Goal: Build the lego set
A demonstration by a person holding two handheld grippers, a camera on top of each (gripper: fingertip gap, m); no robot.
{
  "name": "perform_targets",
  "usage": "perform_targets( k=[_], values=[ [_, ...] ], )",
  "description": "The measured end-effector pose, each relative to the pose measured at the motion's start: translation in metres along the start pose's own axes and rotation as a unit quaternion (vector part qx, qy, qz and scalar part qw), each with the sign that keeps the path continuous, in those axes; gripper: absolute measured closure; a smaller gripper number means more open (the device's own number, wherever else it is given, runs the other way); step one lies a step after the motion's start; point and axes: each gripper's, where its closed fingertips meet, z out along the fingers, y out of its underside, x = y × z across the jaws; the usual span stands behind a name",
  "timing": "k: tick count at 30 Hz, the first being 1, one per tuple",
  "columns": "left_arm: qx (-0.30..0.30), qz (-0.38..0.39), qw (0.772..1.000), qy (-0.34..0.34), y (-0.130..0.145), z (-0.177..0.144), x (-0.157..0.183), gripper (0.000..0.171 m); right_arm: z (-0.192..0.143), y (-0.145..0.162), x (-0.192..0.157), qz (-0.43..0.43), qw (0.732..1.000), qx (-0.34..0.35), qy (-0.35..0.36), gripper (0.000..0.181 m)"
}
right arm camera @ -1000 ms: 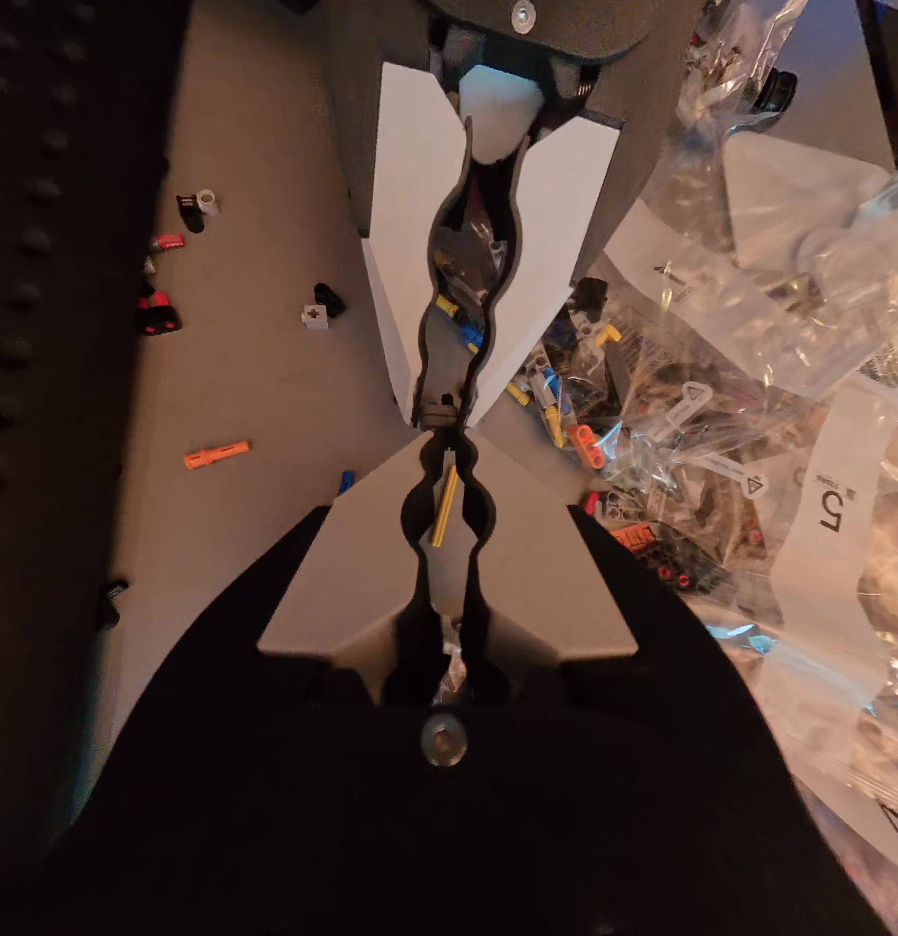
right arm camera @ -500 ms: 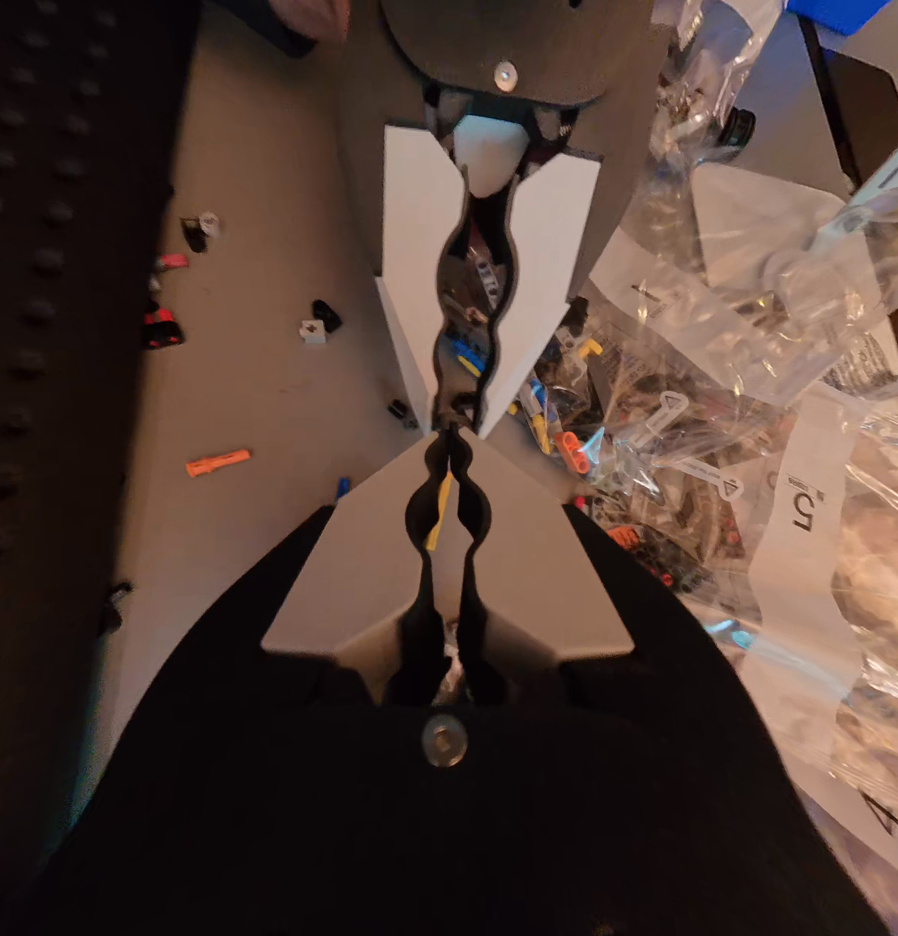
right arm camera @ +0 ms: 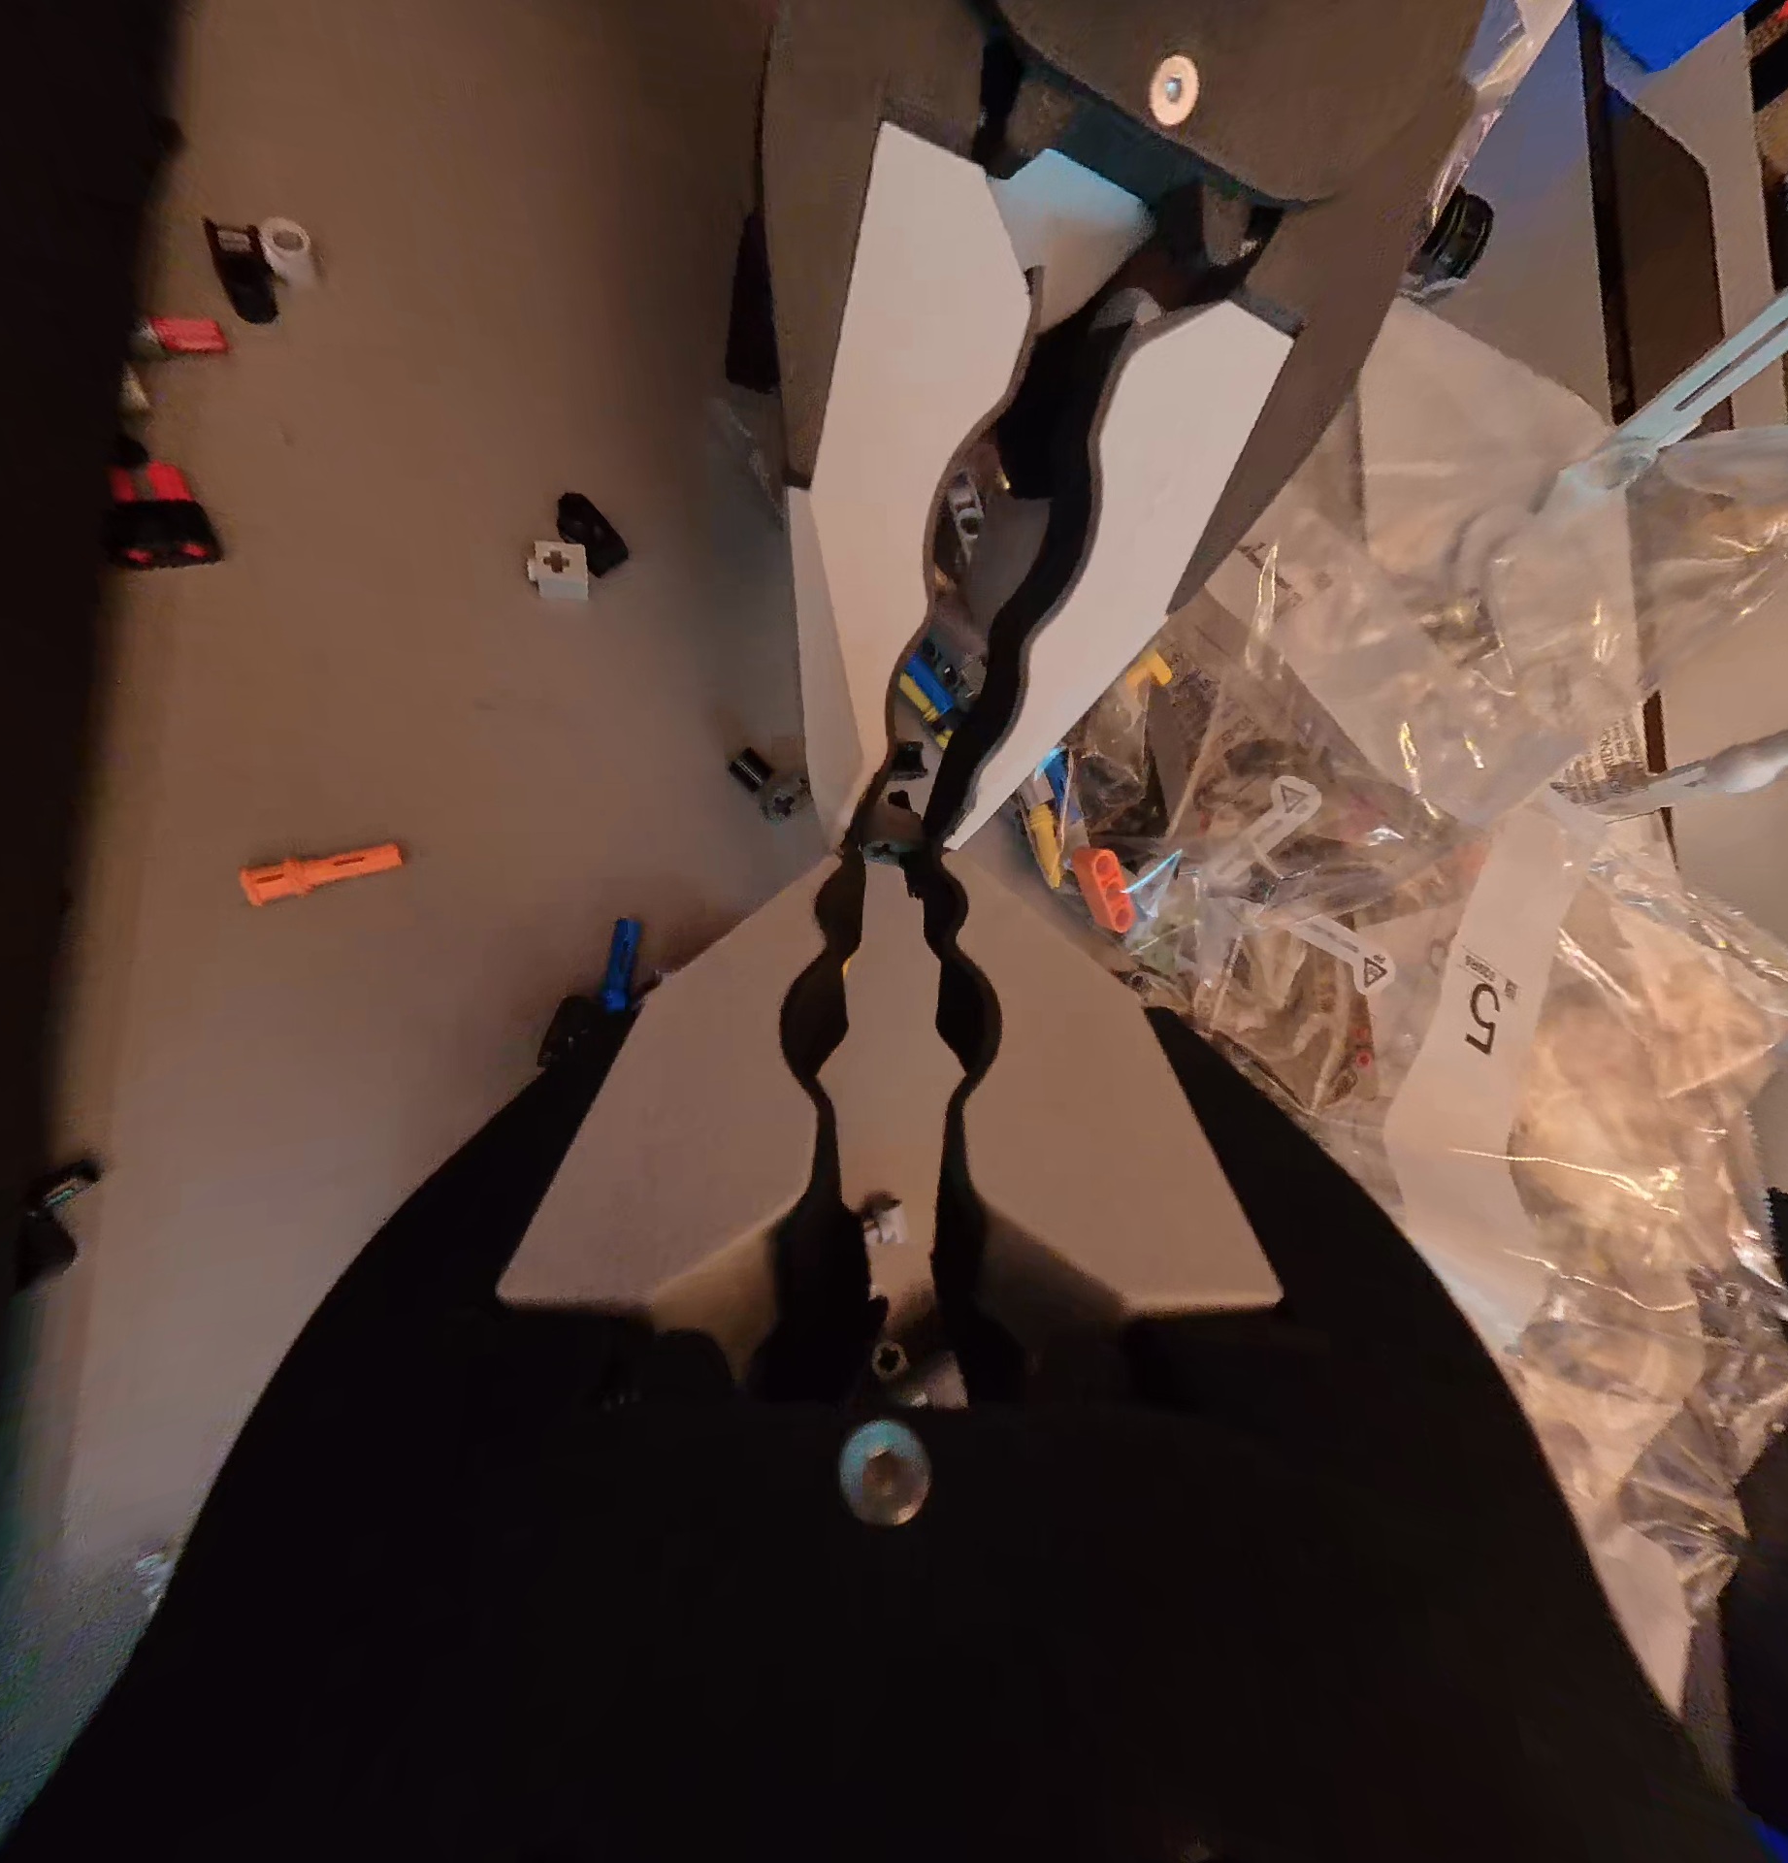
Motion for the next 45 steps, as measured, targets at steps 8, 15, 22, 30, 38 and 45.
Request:
perform_targets(
  k=[8, 15, 22, 30, 38, 45],
  values=[
    [0.012, -0.027, 0.999, 0.024, -0.002, -0.001, 0.003, 0.158, 0.002, 0.004, 0.002, -0.026, 0.999, -0.025, 0.024, 0.179],
    [0.015, -0.041, 0.999, 0.029, -0.001, -0.001, 0.002, 0.158, 0.004, 0.004, 0.003, -0.035, 0.998, -0.035, 0.032, 0.176],
    [0.02, -0.053, 0.998, 0.026, -0.003, -0.002, -0.001, 0.158, 0.005, 0.006, 0.007, -0.027, 0.997, -0.049, 0.043, 0.18],
    [0.024, -0.044, 0.999, 0.015, -0.007, -0.005, -0.003, 0.158, 0.001, 0.005, 0.01, -0.007, 0.998, -0.051, 0.044, 0.18],
    [0.033, -0.026, 0.999, 0.016, -0.011, -0.009, -0.001, 0.158, -0.005, 0.001, 0.01, 0.008, 0.999, -0.034, 0.035, 0.18],
    [0.035, -0.007, 0.999, 0.019, -0.013, -0.012, 0.002, 0.158, -0.008, -0.002, 0.008, 0.014, 0.999, -0.018, 0.025, 0.18]
  ],
)
